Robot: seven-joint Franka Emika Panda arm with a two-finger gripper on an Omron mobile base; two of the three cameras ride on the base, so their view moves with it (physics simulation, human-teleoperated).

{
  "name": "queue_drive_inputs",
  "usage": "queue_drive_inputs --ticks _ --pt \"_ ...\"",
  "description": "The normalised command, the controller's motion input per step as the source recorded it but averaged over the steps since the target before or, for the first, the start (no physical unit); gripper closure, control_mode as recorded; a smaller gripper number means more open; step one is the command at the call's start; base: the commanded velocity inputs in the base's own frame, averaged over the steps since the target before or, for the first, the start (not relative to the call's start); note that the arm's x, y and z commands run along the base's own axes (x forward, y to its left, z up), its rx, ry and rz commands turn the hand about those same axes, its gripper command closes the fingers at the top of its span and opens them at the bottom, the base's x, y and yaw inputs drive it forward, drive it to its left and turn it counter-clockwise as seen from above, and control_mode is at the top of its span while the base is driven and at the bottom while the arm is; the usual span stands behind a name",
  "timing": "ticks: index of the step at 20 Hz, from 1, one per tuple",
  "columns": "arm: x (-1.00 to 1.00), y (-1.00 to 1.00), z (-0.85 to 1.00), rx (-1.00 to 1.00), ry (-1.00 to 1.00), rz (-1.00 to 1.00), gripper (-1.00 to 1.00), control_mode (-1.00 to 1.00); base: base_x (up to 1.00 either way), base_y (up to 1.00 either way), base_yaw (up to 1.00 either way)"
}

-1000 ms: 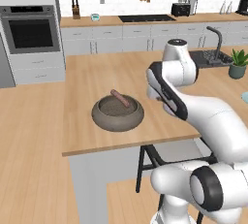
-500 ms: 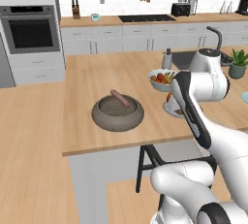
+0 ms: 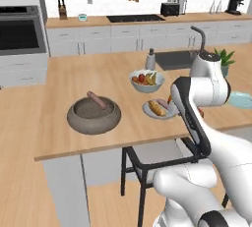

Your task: Place one bun and one sausage from the bowl on each plate.

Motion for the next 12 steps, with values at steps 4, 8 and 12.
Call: queue_drive_inputs --ticks 4,8,12 --pt "0.0 0.0 0.0 0.0 0.0 0.0 1.0 1.0 0.01 -1.0 -0.21" --pt "0.0 0.0 0.0 0.0 0.0 0.0 1.0 1.0 0.27 -1.0 -0.16" --pt "0.0 0.0 0.0 0.0 0.0 0.0 1.0 1.0 0.38 -1.0 -0.15"
